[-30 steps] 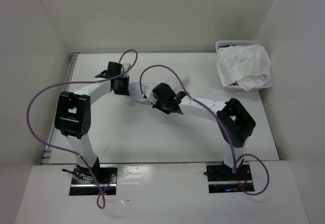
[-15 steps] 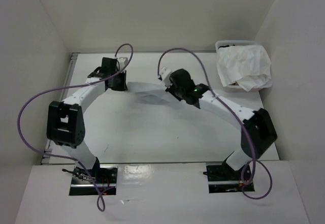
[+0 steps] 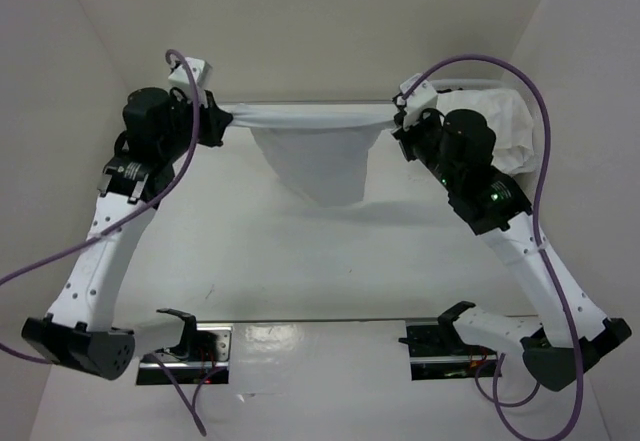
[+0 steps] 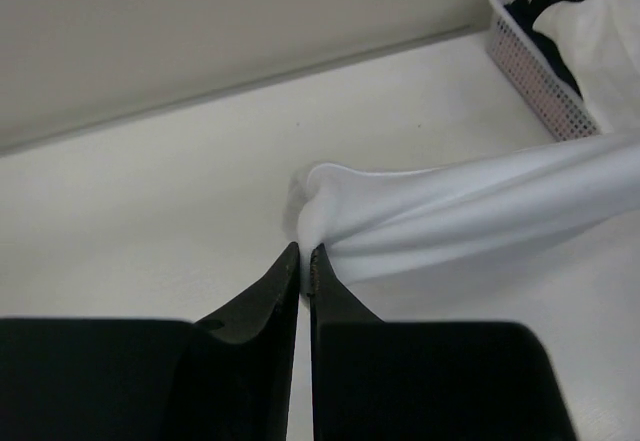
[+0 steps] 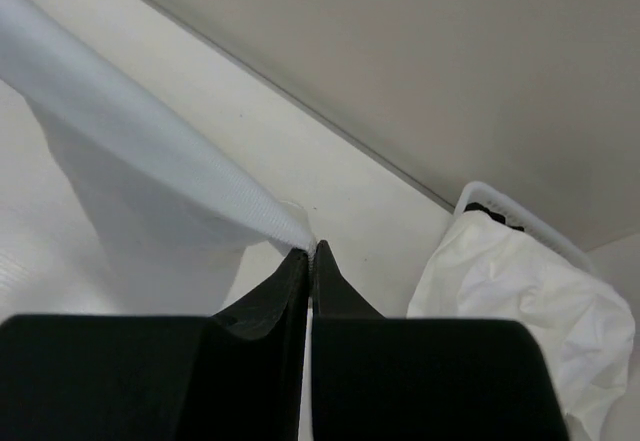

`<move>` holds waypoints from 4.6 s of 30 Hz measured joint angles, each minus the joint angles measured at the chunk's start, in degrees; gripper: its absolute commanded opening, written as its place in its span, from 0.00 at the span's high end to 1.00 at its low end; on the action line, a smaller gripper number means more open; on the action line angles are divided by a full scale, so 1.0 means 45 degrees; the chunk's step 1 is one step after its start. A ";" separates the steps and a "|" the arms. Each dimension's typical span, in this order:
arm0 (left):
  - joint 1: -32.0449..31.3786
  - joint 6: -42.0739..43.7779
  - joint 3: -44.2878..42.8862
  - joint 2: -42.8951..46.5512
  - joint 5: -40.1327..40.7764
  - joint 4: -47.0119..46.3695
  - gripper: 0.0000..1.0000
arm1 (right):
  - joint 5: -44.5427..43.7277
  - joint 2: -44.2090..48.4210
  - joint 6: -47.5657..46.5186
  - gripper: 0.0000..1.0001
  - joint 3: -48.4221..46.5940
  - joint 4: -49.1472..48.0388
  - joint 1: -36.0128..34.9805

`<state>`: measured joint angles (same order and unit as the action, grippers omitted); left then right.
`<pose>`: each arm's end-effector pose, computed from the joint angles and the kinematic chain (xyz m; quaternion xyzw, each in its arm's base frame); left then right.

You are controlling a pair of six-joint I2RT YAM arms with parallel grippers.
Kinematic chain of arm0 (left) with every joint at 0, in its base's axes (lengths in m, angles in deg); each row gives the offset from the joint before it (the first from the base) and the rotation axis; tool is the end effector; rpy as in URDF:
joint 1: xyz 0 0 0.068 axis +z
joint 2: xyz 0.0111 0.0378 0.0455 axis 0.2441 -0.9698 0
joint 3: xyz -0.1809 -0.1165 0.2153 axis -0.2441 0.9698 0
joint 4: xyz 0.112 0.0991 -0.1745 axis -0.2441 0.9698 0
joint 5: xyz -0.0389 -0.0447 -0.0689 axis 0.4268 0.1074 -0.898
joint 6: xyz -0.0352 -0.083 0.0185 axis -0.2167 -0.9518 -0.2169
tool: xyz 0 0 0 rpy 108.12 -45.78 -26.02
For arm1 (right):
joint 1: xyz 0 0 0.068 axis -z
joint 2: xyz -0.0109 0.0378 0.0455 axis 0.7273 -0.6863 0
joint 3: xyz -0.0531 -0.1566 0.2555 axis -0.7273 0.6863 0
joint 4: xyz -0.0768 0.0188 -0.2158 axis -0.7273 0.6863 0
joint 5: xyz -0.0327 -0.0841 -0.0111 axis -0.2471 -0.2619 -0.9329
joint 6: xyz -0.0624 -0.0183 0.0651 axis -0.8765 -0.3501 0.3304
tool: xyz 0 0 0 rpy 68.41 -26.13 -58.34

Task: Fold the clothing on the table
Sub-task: Flatten the skirt out

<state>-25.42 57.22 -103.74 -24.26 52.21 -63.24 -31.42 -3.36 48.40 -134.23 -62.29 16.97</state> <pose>0.2636 -0.0647 0.4620 0.0636 0.7693 -0.1645 0.6141 0.2038 0.1028 0.4675 -0.2898 0.6960 -0.0116 0.6569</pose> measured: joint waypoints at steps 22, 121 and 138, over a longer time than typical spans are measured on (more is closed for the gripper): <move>0.0534 0.1865 0.0457 0.5163 0.2399 0.0607 0.88 | 0.1865 0.2783 0.0928 1.00 -0.1506 0.1608 0.2856; -0.2259 0.4614 0.5391 -0.2472 -0.4337 -0.5625 1.00 | 0.4828 -0.3818 0.2040 1.00 -0.4488 0.3487 -0.0835; -0.1622 0.5105 0.4838 -0.0539 -0.3949 -0.3245 1.00 | 0.4099 -0.2948 0.1938 1.00 -0.4284 0.3643 0.0063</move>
<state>-32.72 80.19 -81.97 -26.69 34.44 -77.84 -12.97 -16.63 57.12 -153.50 -45.90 17.26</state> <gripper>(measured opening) 0.009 0.007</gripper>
